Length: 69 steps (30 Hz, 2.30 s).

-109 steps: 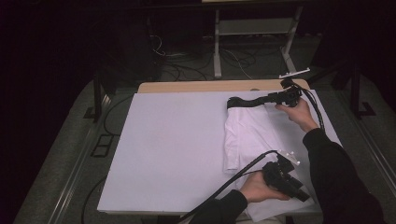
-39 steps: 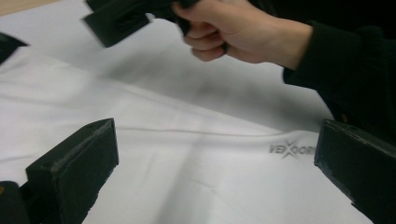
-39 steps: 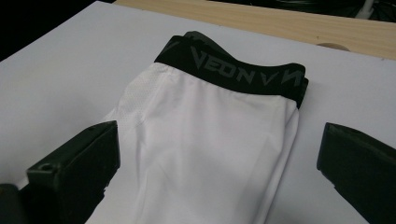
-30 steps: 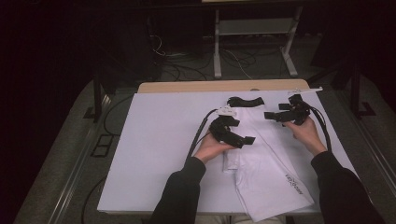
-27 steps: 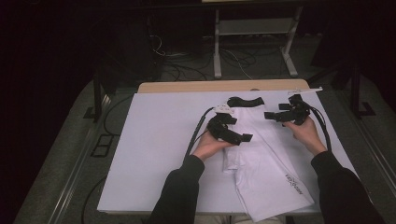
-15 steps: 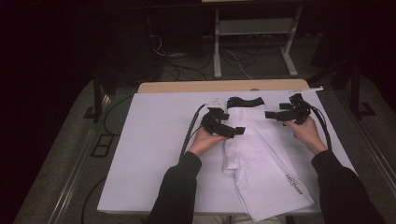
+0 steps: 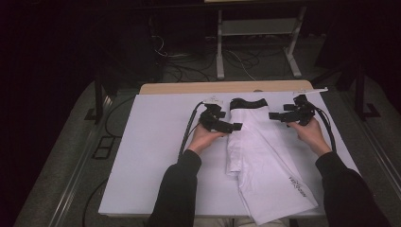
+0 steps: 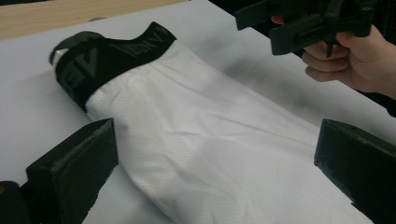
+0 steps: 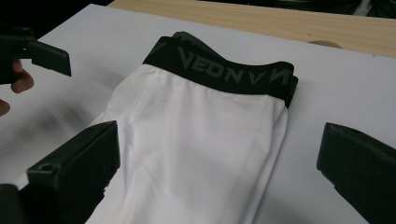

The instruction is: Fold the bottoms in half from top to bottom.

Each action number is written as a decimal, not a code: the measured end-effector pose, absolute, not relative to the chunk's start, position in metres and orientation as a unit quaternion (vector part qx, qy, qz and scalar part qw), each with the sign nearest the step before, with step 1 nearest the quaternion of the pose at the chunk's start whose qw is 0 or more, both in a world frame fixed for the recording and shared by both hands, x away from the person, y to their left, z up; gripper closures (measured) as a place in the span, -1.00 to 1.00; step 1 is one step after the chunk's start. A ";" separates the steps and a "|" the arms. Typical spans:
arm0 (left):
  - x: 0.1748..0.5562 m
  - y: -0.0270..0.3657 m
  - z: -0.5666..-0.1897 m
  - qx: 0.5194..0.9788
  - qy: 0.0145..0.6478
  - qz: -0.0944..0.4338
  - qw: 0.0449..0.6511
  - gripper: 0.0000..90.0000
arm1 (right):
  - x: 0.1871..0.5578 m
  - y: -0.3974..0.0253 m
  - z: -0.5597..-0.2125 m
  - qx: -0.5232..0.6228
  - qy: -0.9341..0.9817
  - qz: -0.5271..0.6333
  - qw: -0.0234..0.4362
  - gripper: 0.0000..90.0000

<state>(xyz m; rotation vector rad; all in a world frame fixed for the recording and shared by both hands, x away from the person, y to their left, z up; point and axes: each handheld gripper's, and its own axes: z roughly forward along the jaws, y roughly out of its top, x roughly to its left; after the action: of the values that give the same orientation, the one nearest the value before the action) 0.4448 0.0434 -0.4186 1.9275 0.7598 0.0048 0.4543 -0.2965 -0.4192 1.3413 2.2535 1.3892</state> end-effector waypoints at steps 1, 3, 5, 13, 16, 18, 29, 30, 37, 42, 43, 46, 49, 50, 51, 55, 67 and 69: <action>0.446 0.044 -0.419 0.801 0.316 0.002 0.508 -1.00 | 0.454 -0.296 -0.419 0.450 0.757 0.466 0.087 -1.00; 0.449 0.045 -0.418 0.802 0.319 0.002 0.505 -1.00 | 0.455 -0.296 -0.419 0.450 0.756 0.467 0.087 -1.00; 0.453 0.047 -0.417 0.802 0.321 0.002 0.504 -1.00 | 0.455 -0.296 -0.419 0.450 0.757 0.466 0.085 -1.00; 0.471 0.051 -0.415 0.812 0.333 0.001 0.479 -1.00 | 0.457 -0.296 -0.416 0.446 0.763 0.460 0.083 -1.00; 0.478 0.050 -0.415 0.814 0.340 -0.002 0.471 -1.00 | 0.460 -0.297 -0.417 0.450 0.760 0.463 0.082 -1.00; 0.482 0.050 -0.416 0.815 0.344 -0.009 0.467 -1.00 | 0.463 -0.298 -0.418 0.455 0.759 0.460 0.078 -1.00; 0.497 0.046 -0.424 0.818 0.357 -0.018 0.451 -1.00 | 0.474 -0.302 -0.420 0.468 0.757 0.452 0.065 -1.00; 0.498 0.046 -0.424 0.818 0.357 -0.021 0.450 -1.00 | 0.474 -0.302 -0.420 0.470 0.756 0.451 0.064 -1.00; 0.503 0.044 -0.423 0.806 0.366 -0.033 0.463 -1.00 | 0.481 -0.299 -0.423 0.475 0.772 0.419 0.055 -1.00; 0.506 0.047 -0.427 0.799 0.378 -0.040 0.466 -1.00 | 0.485 -0.298 -0.424 0.480 0.773 0.410 0.052 -1.00; 0.506 0.047 -0.427 0.797 0.381 -0.044 0.467 -1.00 | 0.486 -0.298 -0.424 0.483 0.774 0.407 0.051 -1.00; 0.507 0.047 -0.430 0.799 0.381 -0.048 0.463 -1.00 | 0.488 -0.297 -0.425 0.490 0.774 0.398 0.049 -0.99; 0.507 0.044 -0.431 0.801 0.380 -0.050 0.460 -1.00 | 0.491 -0.298 -0.427 0.497 0.772 0.393 0.045 -0.89; 0.507 0.043 -0.432 0.801 0.380 -0.050 0.459 -0.99 | 0.491 -0.298 -0.428 0.499 0.771 0.394 0.043 -0.79; 0.507 0.043 -0.433 0.803 0.379 -0.051 0.458 -0.98 | 0.492 -0.299 -0.429 0.502 0.769 0.395 0.040 -0.71; 0.508 0.042 -0.438 0.797 0.386 -0.064 0.459 -0.89 | 0.496 -0.301 -0.437 0.510 0.764 0.394 0.022 -0.65; 0.510 0.036 -0.451 0.803 0.391 -0.081 0.442 -0.57 | 0.497 -0.303 -0.443 0.505 0.772 0.387 -0.001 -0.25; 0.510 0.035 -0.452 0.803 0.393 -0.081 0.440 -0.53 | 0.497 -0.304 -0.444 0.505 0.772 0.387 -0.004 -0.18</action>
<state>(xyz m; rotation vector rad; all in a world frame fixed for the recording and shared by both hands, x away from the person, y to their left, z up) 0.5098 0.0351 -0.4522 1.9942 0.9764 -0.2009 0.4966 -0.3043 -0.4441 1.5895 2.4317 1.2191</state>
